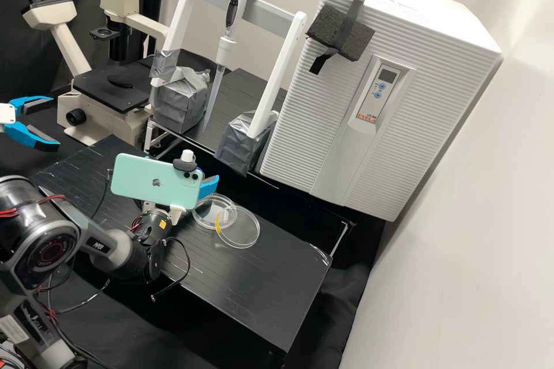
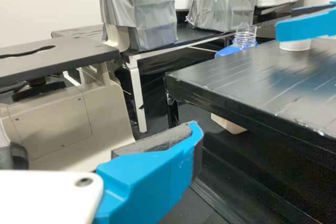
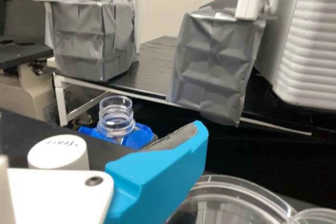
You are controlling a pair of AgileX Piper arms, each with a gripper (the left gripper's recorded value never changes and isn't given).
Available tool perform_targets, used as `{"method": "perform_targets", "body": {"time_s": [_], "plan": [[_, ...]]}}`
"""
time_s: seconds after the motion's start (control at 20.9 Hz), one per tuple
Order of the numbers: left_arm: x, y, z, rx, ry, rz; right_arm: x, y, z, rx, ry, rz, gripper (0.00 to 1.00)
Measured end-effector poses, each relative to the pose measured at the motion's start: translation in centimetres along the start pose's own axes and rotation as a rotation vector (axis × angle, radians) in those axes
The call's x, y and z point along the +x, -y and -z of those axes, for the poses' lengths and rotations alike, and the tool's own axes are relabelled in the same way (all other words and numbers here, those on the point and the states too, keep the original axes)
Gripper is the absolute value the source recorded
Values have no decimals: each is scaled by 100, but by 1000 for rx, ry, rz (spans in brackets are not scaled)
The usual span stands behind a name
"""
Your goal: Close the bottle
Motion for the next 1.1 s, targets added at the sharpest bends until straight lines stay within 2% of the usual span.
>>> {"method": "perform_targets", "body": {"time_s": [0.1,0.14,0.86,1.1], "plan": [[1,-2,1,1,0,-1,1,1,1,-1,-1,2,100],[1,-2,1,1,0,-1,1,2,1,-2,-2,3,0],[1,-2,1,1,0,-1,29,50,-12,9,-2,26,0],[5,-13,8,5,0,-3,38,62,1,2,-11,29,0]]}}
